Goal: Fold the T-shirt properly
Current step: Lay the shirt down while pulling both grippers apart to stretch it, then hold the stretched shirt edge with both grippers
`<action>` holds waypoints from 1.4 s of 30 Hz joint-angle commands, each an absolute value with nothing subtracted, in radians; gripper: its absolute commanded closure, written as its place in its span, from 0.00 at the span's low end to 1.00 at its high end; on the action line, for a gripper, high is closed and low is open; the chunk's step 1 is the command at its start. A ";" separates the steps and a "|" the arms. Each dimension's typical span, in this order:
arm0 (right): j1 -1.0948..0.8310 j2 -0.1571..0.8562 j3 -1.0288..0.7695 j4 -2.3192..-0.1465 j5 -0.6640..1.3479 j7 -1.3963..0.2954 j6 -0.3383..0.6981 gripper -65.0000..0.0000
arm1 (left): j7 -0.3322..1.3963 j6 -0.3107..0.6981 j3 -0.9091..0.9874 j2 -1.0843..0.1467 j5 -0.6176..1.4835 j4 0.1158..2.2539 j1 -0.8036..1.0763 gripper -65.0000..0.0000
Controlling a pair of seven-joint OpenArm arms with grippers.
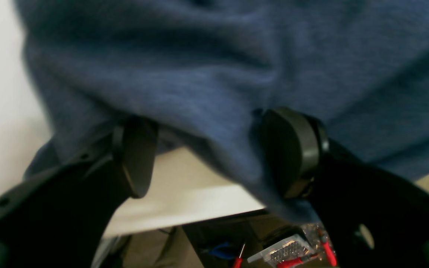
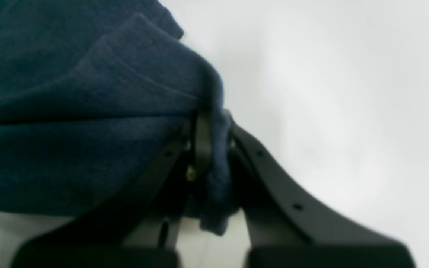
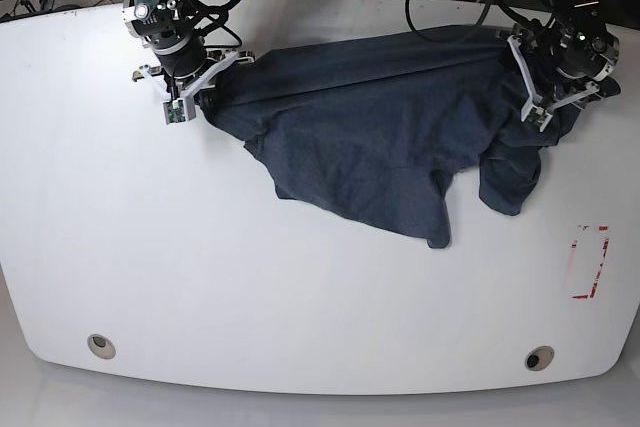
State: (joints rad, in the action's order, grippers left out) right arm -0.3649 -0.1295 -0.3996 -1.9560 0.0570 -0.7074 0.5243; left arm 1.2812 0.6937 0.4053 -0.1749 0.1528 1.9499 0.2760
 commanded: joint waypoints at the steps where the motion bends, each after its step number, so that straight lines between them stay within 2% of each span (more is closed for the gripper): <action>1: -0.357 -0.127 -0.401 -1.975 0.065 -0.677 0.521 1.00 | 1.283 0.698 0.441 -0.193 0.137 1.971 0.246 0.33; 12: -0.348 -0.128 -0.400 -1.975 0.065 -0.674 0.521 1.00 | 1.280 0.698 0.553 -0.257 0.139 1.983 0.217 0.33; 21: -0.343 -0.128 -0.400 -1.974 0.065 -0.674 0.522 1.00 | 1.279 0.698 0.745 -0.286 0.137 1.977 0.145 0.33; 27: -0.343 -0.130 -0.400 -1.974 0.067 -0.674 0.524 1.00 | 1.279 0.698 0.800 -0.329 0.131 1.954 0.140 0.33; 34: -0.343 -0.130 -0.400 -1.974 0.067 -0.674 0.527 1.00 | 1.268 0.698 0.865 -0.340 0.133 1.862 0.139 0.33; 42: -0.343 -0.130 -0.400 -1.974 0.067 -0.674 0.527 1.00 | 1.176 0.698 0.875 -0.392 0.139 1.653 0.133 0.33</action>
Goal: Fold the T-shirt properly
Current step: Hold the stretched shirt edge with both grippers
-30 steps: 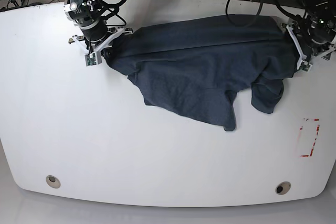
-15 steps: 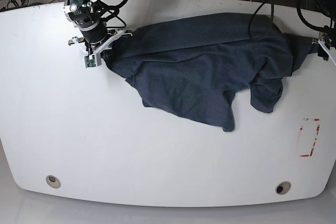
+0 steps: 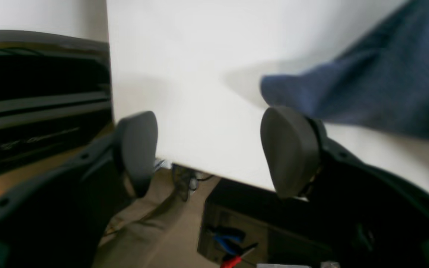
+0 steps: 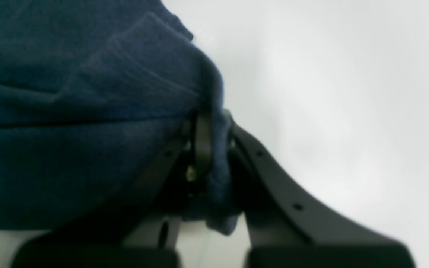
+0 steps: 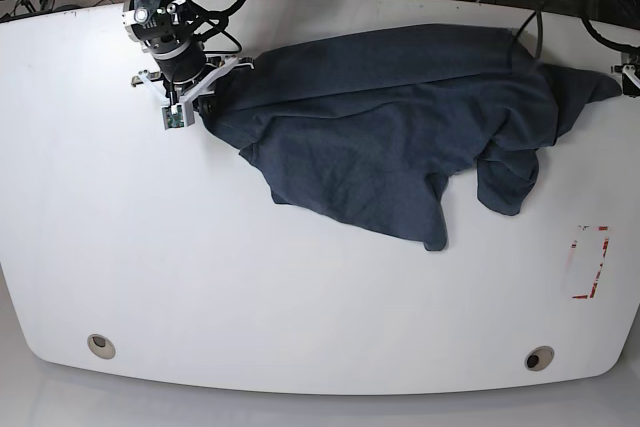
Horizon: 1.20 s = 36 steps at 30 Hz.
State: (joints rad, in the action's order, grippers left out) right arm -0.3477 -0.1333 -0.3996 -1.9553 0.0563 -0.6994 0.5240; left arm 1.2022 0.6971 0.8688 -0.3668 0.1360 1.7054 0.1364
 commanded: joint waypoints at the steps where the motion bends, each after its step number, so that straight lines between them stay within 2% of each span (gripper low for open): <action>1: -0.343 -0.130 -0.400 -1.974 0.067 -0.674 0.527 1.00 | 1.168 0.698 0.875 -0.392 0.139 1.641 0.133 0.33; 18: -0.343 -0.128 -0.352 -1.972 0.067 -0.674 0.529 1.00 | 1.129 0.698 0.869 -0.392 0.302 1.546 0.133 0.33; 28: -0.343 -0.128 -0.351 -1.972 0.067 -0.674 0.529 1.00 | 1.104 0.698 0.863 -0.392 0.305 1.474 0.127 0.33; 36: -0.343 -0.128 -0.351 -1.972 0.067 -0.674 0.527 1.00 | 1.058 0.698 0.783 -0.407 0.306 1.414 0.127 0.33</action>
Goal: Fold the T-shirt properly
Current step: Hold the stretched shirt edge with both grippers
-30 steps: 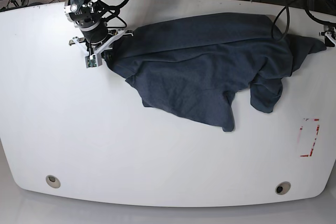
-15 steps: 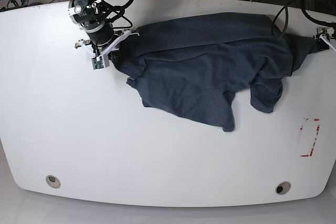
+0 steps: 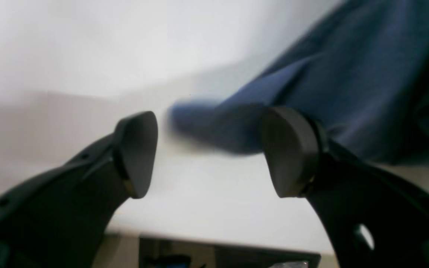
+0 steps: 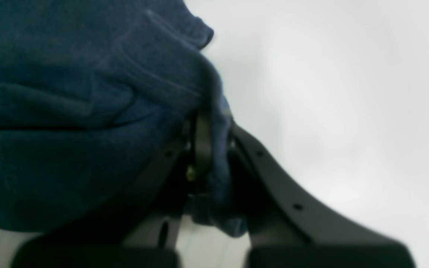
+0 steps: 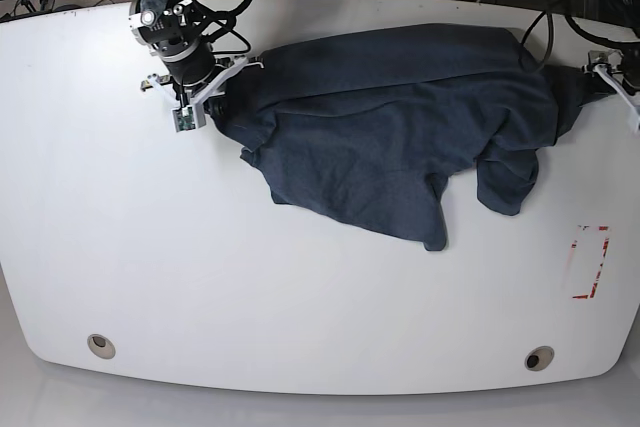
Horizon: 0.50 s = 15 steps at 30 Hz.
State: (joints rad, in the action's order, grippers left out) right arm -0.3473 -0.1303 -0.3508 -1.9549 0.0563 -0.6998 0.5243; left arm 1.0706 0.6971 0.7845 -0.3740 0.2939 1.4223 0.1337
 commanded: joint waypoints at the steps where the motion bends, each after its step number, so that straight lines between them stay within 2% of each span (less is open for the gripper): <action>1: -0.343 -0.128 -0.351 -1.972 0.067 -0.674 0.527 1.00 | 1.058 0.698 0.783 -0.409 0.306 1.408 0.125 0.33; 12: -0.343 -0.128 -0.352 -1.972 0.067 -0.674 0.527 1.00 | 1.058 0.698 0.780 -0.409 0.302 1.336 0.099 0.34; 15: -0.343 -0.128 -0.352 -1.972 0.067 -0.674 0.527 1.00 | 1.058 0.698 0.780 -0.410 0.302 1.319 0.097 0.41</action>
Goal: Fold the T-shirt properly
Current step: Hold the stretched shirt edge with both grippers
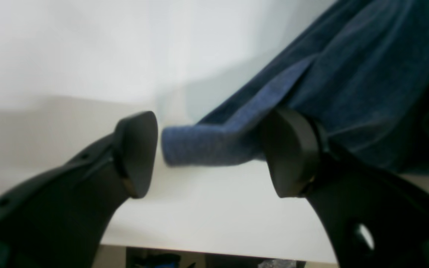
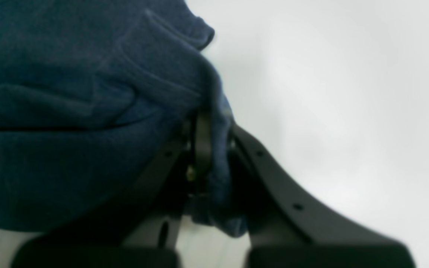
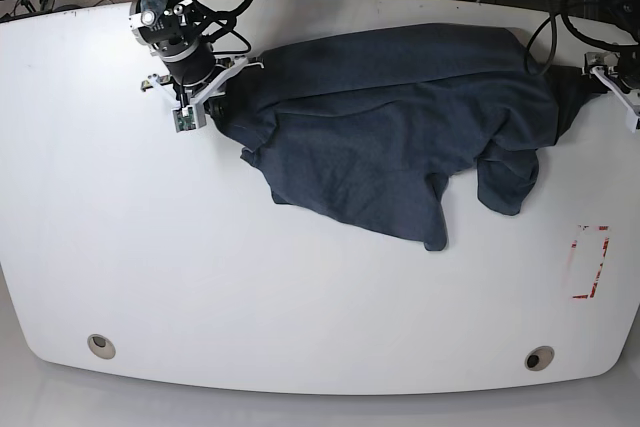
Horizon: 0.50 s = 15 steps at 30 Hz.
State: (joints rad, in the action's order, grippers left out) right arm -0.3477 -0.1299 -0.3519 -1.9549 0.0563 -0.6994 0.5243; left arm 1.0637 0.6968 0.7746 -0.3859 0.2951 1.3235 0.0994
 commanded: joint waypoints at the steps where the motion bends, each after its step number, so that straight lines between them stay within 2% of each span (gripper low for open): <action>1: -0.343 -0.128 -0.352 -1.972 0.067 -0.674 0.527 1.00 | 1.058 0.698 0.780 -0.410 0.302 1.314 0.097 0.45; 5: -0.343 -0.128 -0.352 -1.972 0.067 -0.674 0.529 1.00 | 1.058 0.698 0.760 -0.410 0.302 1.291 0.097 0.59; 12: -0.343 -0.128 -0.352 -1.972 0.067 -0.674 0.529 1.00 | 1.058 0.698 0.696 -0.412 0.308 1.253 0.096 0.76; 15: -0.343 -0.128 -0.352 -1.974 0.067 -0.674 0.529 1.00 | 1.058 0.698 0.680 -0.412 0.308 1.254 0.096 0.85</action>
